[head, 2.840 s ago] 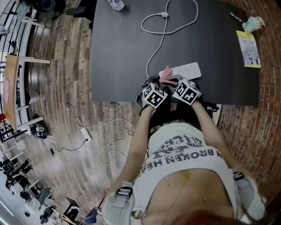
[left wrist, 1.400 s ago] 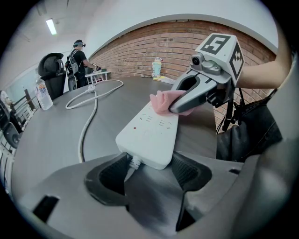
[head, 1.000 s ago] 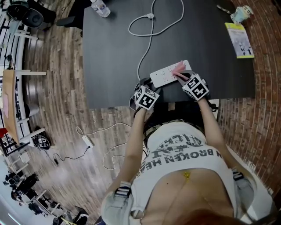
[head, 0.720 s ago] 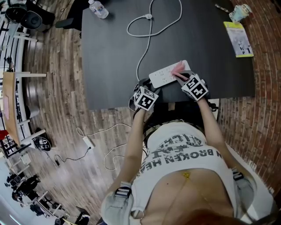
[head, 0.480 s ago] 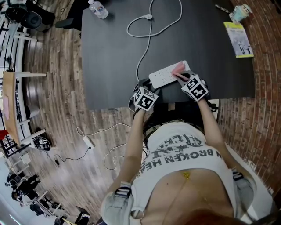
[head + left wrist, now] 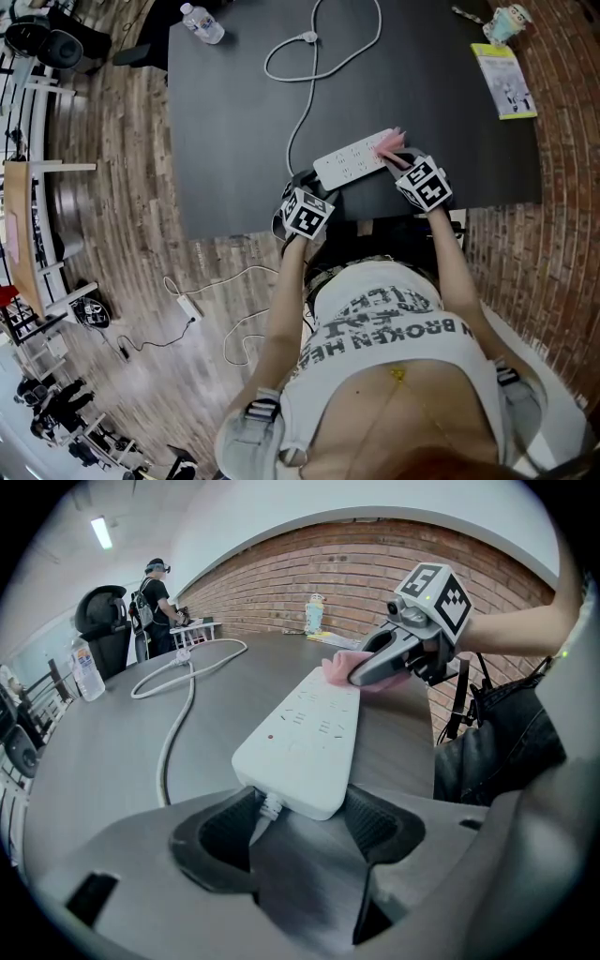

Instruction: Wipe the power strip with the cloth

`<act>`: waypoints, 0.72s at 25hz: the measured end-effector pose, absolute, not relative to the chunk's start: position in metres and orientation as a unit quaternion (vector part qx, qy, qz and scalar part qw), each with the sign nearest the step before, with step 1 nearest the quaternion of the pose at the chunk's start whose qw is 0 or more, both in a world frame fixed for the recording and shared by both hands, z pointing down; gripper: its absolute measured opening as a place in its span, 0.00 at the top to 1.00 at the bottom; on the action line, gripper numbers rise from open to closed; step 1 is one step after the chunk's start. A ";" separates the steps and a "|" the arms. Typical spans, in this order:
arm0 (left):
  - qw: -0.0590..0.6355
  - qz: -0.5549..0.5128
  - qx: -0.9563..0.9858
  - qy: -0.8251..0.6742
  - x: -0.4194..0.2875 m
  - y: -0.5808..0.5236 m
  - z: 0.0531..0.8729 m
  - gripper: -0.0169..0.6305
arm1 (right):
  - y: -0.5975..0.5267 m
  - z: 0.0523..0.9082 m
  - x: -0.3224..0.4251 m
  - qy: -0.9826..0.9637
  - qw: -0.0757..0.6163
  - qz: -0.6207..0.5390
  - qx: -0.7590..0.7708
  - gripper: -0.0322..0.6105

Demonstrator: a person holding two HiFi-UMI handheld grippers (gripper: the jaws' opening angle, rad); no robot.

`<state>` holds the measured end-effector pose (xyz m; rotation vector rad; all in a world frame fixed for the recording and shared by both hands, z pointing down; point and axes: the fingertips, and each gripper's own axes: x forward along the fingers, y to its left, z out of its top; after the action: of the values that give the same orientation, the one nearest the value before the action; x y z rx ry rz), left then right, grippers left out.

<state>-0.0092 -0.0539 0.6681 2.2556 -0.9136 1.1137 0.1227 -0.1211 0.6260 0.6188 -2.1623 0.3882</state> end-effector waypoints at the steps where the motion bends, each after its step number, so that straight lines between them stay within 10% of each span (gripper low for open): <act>1: 0.230 0.405 0.820 -0.332 -0.009 -0.054 0.668 0.54 | -0.122 0.626 0.125 -0.861 0.415 0.158 0.250 0.93; 18: 0.231 0.404 0.821 -0.332 -0.008 -0.054 0.669 0.54 | -0.134 0.626 0.157 -0.843 0.424 0.159 0.289 0.93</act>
<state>-0.0079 -0.0540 0.6686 2.2562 -0.9118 1.1118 0.1566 -0.1337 0.6260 0.7225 -2.1102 0.3969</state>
